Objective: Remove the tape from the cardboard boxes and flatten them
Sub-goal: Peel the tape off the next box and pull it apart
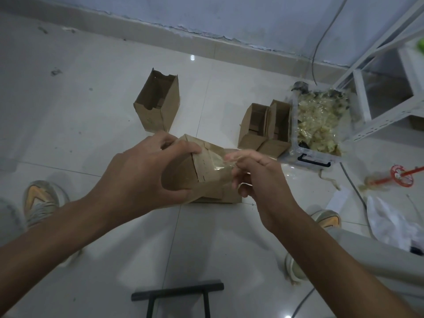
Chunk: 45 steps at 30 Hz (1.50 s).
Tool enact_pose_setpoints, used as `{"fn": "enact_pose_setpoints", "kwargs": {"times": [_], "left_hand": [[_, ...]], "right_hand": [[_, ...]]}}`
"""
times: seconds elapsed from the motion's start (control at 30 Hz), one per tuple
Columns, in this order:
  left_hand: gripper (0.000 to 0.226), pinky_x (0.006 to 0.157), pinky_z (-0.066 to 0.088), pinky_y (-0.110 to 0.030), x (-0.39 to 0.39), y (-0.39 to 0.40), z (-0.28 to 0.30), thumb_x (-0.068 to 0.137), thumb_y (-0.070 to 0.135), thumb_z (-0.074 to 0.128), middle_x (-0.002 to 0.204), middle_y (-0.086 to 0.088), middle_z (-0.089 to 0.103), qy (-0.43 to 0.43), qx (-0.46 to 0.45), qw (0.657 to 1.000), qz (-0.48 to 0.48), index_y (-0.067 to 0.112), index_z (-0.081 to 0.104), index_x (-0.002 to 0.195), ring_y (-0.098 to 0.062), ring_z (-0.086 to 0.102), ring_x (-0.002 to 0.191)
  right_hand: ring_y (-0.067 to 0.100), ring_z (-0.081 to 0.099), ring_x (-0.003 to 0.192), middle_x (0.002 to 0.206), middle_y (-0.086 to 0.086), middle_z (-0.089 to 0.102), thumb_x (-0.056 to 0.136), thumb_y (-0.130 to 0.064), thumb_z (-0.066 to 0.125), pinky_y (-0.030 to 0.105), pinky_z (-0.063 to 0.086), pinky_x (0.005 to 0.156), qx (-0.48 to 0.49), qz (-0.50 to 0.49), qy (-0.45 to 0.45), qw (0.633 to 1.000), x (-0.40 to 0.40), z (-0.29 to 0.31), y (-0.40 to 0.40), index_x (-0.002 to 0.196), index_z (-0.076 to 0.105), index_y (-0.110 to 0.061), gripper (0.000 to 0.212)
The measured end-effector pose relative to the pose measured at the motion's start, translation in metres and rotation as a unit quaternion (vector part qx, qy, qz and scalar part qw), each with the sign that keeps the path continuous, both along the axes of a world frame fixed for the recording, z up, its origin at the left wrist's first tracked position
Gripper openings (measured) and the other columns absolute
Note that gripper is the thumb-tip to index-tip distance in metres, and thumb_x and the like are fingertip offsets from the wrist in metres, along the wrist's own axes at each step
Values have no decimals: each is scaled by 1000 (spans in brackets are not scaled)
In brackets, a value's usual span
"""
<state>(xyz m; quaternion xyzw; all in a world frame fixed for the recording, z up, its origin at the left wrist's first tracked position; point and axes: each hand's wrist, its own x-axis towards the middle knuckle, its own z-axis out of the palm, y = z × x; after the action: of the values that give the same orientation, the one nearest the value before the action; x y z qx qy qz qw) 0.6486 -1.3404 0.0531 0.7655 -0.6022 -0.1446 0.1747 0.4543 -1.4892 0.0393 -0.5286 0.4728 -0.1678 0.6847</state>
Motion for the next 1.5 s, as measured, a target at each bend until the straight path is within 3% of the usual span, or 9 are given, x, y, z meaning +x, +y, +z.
{"fn": "enact_pose_setpoints", "kwargs": {"times": [0.37, 0.53, 0.63, 0.83, 0.97, 1.07, 1.27, 1.43, 1.5], "left_hand": [[77, 69, 61, -39, 5, 1, -1, 66, 73, 67, 137, 8, 55, 8, -5, 1000, 10, 53, 43, 136, -16, 58, 105], [79, 70, 59, -34, 10, 1, -1, 63, 66, 71, 137, 5, 56, 12, -11, 999, 29, 53, 42, 135, -13, 51, 99], [79, 73, 59, -36, 12, 1, 0, 64, 64, 73, 137, 7, 54, 15, -13, 999, 34, 55, 41, 136, -11, 50, 100], [79, 71, 60, -36, 10, 2, 2, 64, 67, 72, 139, 7, 54, 15, -15, 1000, 22, 55, 42, 137, -12, 51, 101], [79, 67, 60, -34, 7, 3, 4, 66, 63, 73, 138, 5, 54, 0, -23, 1000, 2, 49, 45, 138, -16, 57, 106], [79, 68, 60, -33, 5, 3, 4, 67, 60, 74, 139, 6, 54, -4, -33, 999, 0, 49, 44, 139, -17, 56, 109], [79, 67, 58, -33, 1, -1, 6, 69, 58, 77, 138, 3, 54, -22, -37, 999, -13, 44, 48, 141, -19, 56, 111], [80, 66, 58, -34, 1, -1, 4, 69, 55, 84, 137, 0, 56, -41, -31, 999, -12, 41, 51, 140, -23, 58, 110], [78, 66, 60, -37, 3, 0, 3, 69, 58, 78, 137, 0, 55, -46, -33, 998, -6, 42, 51, 140, -23, 57, 111]], "right_hand": [[21, 59, 66, 85, 15, 67, 105, -28, 40, 29, 45, 53, 138, 52, -96, 984, -2, 10, -12, 127, 61, 16, 53], [23, 73, 98, 117, 25, 72, 89, -3, 56, 24, 60, 76, 185, 142, -150, 961, -12, 15, -26, 133, 59, 15, 47], [21, 71, 107, 118, 22, 73, 94, -2, 66, 21, 58, 90, 134, 170, -159, 963, -16, 12, -27, 130, 68, 4, 37], [21, 72, 84, 105, 16, 78, 90, -34, 68, 24, 57, 70, 9, 133, -73, 988, -10, 12, -16, 110, 74, 4, 43], [24, 72, 76, 91, 13, 79, 95, -21, 75, 30, 55, 65, -67, 114, -29, 991, -5, 14, -12, 97, 71, -3, 19], [21, 68, 67, 77, 11, 75, 91, -11, 79, 28, 51, 57, -89, 76, -15, 993, -1, 16, -9, 97, 54, -10, 27], [4, 47, 58, 66, -6, 56, 90, -19, 81, 15, 41, 55, -364, 117, 82, 920, 5, 7, 1, 77, 59, -16, 25], [18, 68, 68, 77, 2, 72, 87, -50, 75, 32, 60, 61, -247, 148, 25, 957, 5, 9, -2, 90, 75, -14, 36], [22, 73, 77, 87, 4, 76, 90, -44, 73, 33, 63, 66, -211, 167, 12, 963, 3, 10, -6, 100, 78, -13, 33]]}}
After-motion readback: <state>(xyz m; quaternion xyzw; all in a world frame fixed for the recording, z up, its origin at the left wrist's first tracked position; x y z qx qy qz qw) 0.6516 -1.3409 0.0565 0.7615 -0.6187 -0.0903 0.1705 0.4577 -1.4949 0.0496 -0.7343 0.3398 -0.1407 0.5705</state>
